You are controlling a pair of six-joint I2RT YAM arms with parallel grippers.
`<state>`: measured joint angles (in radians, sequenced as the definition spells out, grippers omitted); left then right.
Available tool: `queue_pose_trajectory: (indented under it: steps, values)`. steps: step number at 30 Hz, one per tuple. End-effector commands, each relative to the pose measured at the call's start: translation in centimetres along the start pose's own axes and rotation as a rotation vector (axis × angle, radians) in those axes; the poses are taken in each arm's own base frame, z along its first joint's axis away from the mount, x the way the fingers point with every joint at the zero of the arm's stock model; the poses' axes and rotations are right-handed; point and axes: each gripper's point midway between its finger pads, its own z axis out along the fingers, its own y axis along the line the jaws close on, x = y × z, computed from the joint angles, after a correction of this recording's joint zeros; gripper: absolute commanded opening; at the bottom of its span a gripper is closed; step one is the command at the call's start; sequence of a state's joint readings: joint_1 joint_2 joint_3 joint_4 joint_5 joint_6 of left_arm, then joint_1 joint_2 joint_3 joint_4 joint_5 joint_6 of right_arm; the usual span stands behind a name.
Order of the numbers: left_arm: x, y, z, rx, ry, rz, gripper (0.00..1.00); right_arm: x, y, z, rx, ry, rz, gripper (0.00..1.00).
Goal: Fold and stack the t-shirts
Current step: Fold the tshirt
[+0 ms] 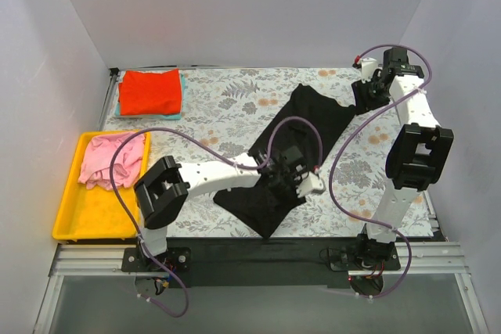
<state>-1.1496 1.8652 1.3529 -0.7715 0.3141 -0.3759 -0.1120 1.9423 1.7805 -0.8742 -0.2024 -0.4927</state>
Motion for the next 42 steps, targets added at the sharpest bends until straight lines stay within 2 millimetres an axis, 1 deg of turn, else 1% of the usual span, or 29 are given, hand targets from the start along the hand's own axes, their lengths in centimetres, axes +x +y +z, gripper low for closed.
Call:
queue_pose_trajectory:
  steps: [1,3,4,5,6,7,8,9,11,12,14,15,17,20,24,26,27,28,30,31,32,33,34,35,37,38,40,41,42]
  values:
    - [-5.4,3.7,-6.0,-0.006,-0.212,-0.163,0.34,-0.2,1.2,-1.8,-0.034,-0.030,0.012,0.52]
    - [-6.7,6.5,-7.9,-0.014,-0.289,-0.240,0.37,0.0,1.9,-1.4,-0.067,-0.029,0.032,0.50]
    - [-7.0,9.8,-9.4,-0.058,-0.337,-0.296,0.38,0.4,2.2,-1.2,-0.082,-0.021,0.040,0.49]
    - [-7.1,11.6,-10.1,-0.088,-0.360,-0.331,0.38,0.6,2.4,-0.9,-0.094,-0.018,0.047,0.46]
    - [-6.9,13.5,-10.0,-0.110,-0.369,-0.369,0.39,0.8,2.8,-0.4,-0.114,-0.008,0.061,0.43]
    - [-6.2,16.6,-11.1,-0.178,-0.386,-0.423,0.39,0.8,3.1,0.0,-0.122,-0.002,0.060,0.40]
    - [-6.4,18.3,-11.9,-0.209,-0.410,-0.444,0.39,1.0,3.3,0.4,-0.128,0.009,0.065,0.35]
    - [-5.3,20.8,-11.9,-0.232,-0.414,-0.509,0.39,1.2,3.8,1.2,-0.140,0.028,0.068,0.32]
    - [-5.3,23.5,-13.1,-0.270,-0.445,-0.556,0.38,1.2,4.0,2.2,-0.138,0.047,0.060,0.23]
    - [-3.8,25.2,-12.8,-0.275,-0.425,-0.616,0.37,1.3,4.6,3.2,-0.135,0.073,0.042,0.21]
    - [-3.4,26.3,-13.4,-0.257,-0.442,-0.680,0.35,1.7,4.9,4.8,-0.125,0.110,0.027,0.13]
    - [-2.3,27.2,-13.5,-0.259,-0.435,-0.718,0.35,1.8,4.8,5.3,-0.090,0.127,0.006,0.12]
    - [-1.5,27.6,-13.9,-0.255,-0.443,-0.749,0.35,2.1,5.6,6.7,-0.079,0.163,-0.030,0.09]
    - [0.4,28.1,-14.6,-0.266,-0.455,-0.792,0.35,2.7,5.8,8.3,-0.046,0.210,-0.065,0.07]
    - [2.5,28.0,-15.9,-0.253,-0.477,-0.845,0.34,2.9,6.5,10.1,-0.029,0.252,-0.111,0.05]
    - [3.0,27.8,-16.4,-0.242,-0.488,-0.862,0.34,3.3,6.8,11.2,-0.026,0.278,-0.127,0.05]
    - [3.2,27.8,-17.4,-0.241,-0.511,-0.870,0.34,3.0,7.2,11.6,-0.021,0.277,-0.145,0.05]
    - [3.6,27.6,-17.5,-0.238,-0.512,-0.878,0.34,2.9,7.5,12.1,-0.025,0.280,-0.153,0.04]
    - [4.1,27.6,-18.7,-0.247,-0.537,-0.882,0.34,3.2,8.2,13.7,-0.017,0.313,-0.183,0.04]
    - [4.6,27.5,-18.7,-0.248,-0.534,-0.890,0.34,2.2,8.2,14.1,-0.005,0.295,-0.198,0.04]
    - [4.7,27.3,-19.3,-0.258,-0.548,-0.884,0.34,2.6,8.5,15.3,-0.002,0.322,-0.212,0.03]
    - [5.0,27.5,-19.9,-0.273,-0.560,-0.884,0.34,2.0,9.3,15.9,-0.004,0.316,-0.236,0.03]
    - [5.2,27.5,-20.2,-0.278,-0.567,-0.884,0.34,0.4,9.4,16.2,0.006,0.282,-0.250,0.03]
    - [5.4,27.1,-20.4,-0.275,-0.569,-0.889,0.34,0.2,9.8,17.2,0.001,0.284,-0.262,0.03]
    - [6.2,26.9,-20.9,-0.286,-0.570,-0.902,0.34,-1.5,11.2,18.0,0.003,0.253,-0.304,0.02]
    - [6.5,26.3,-21.2,-0.289,-0.567,-0.906,0.34,-3.6,12.2,18.6,0.014,0.208,-0.335,0.02]
    - [7.4,26.0,-21.7,-0.307,-0.564,-0.901,0.34,-6.0,13.4,19.3,0.029,0.153,-0.384,0.01]
    - [8.4,25.4,-22.0,-0.319,-0.561,-0.915,0.34,-7.5,14.9,19.9,0.039,0.119,-0.429,0.01]
    - [8.7,25.2,-22.3,-0.325,-0.561,-0.914,0.34,-8.7,15.6,20.4,0.051,0.078,-0.456,0.01]
